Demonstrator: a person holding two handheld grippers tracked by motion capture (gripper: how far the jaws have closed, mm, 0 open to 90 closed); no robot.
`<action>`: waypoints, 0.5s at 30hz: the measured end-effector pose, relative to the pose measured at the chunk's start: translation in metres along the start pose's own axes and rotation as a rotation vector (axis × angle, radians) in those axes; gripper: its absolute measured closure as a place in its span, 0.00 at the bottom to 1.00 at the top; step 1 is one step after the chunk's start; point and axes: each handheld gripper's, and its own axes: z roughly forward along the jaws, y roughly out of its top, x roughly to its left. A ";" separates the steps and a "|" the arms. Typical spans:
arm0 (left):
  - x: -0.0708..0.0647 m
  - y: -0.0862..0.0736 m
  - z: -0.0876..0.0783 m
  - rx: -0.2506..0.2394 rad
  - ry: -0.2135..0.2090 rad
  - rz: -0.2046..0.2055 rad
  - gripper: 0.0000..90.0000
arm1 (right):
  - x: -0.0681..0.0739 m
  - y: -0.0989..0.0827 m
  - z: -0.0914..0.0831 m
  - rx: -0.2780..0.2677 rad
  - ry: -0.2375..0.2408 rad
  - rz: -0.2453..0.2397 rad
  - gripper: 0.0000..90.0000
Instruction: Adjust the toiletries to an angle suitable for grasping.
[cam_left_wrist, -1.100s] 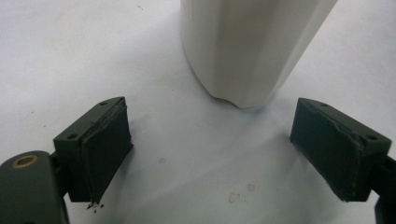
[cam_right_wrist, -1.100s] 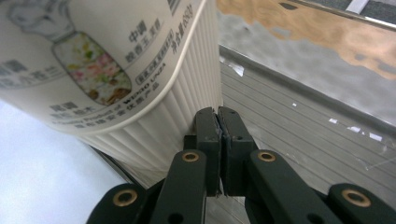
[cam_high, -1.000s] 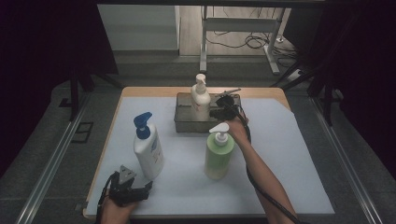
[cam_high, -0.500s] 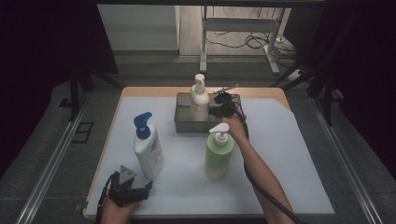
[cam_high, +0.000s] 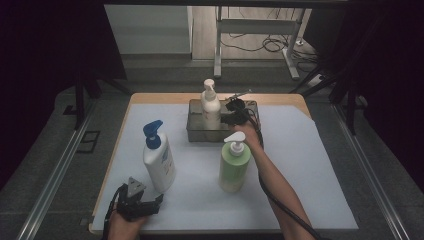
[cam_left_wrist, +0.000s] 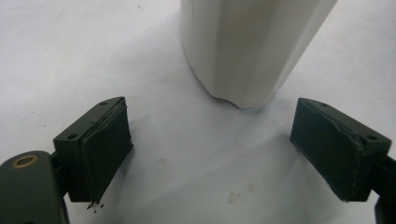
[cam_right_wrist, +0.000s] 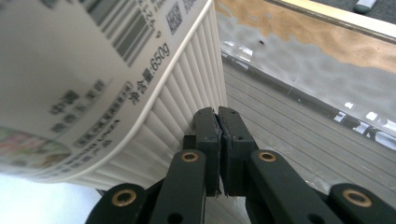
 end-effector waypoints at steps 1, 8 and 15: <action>0.000 0.000 0.000 0.000 0.000 -0.001 0.13 | 0.001 0.000 0.001 0.003 0.000 0.002 0.97; 0.000 0.000 0.000 0.000 0.000 -0.001 0.13 | 0.004 0.002 0.006 0.019 -0.002 -0.004 0.97; 0.000 0.000 0.000 0.000 0.000 0.000 0.13 | 0.007 0.004 0.009 0.022 0.003 -0.010 0.96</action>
